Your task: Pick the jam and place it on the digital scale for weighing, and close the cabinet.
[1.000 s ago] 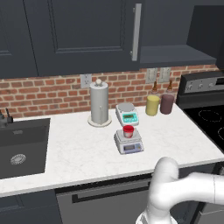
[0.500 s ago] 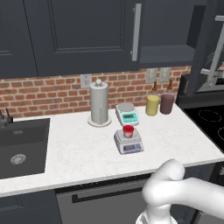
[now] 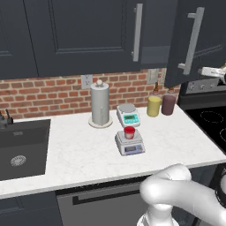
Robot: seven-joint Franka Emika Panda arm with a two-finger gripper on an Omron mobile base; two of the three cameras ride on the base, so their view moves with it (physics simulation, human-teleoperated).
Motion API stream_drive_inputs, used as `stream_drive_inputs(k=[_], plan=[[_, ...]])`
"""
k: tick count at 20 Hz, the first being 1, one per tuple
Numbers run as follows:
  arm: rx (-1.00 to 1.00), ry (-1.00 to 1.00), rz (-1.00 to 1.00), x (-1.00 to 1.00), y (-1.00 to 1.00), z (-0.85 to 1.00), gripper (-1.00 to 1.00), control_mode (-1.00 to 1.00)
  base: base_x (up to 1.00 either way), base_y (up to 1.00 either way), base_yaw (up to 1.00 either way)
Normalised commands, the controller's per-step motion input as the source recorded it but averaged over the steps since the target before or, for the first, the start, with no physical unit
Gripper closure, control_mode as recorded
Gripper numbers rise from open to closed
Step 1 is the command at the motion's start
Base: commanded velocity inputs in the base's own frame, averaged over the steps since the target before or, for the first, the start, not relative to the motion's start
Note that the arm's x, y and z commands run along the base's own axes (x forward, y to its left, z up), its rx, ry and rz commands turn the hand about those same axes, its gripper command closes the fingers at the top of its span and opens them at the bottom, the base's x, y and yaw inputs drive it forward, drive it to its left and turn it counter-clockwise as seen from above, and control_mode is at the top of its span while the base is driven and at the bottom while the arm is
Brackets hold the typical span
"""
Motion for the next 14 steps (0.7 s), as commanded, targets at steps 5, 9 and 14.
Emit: stream_drive_inputs(k=[5,9,14], plan=[[-0.20,0.10,-0.48,0.61,0.82,0.18,-1.00,-1.00,0.00,0.00,0.00],[-0.17,0.15,-0.47,0.66,0.66,0.09,-1.00,-1.00,0.00,0.00,0.00],[-0.11,0.20,-0.25,0.57,0.46,0.00,-1.00,-1.00,0.00,0.00,0.00]])
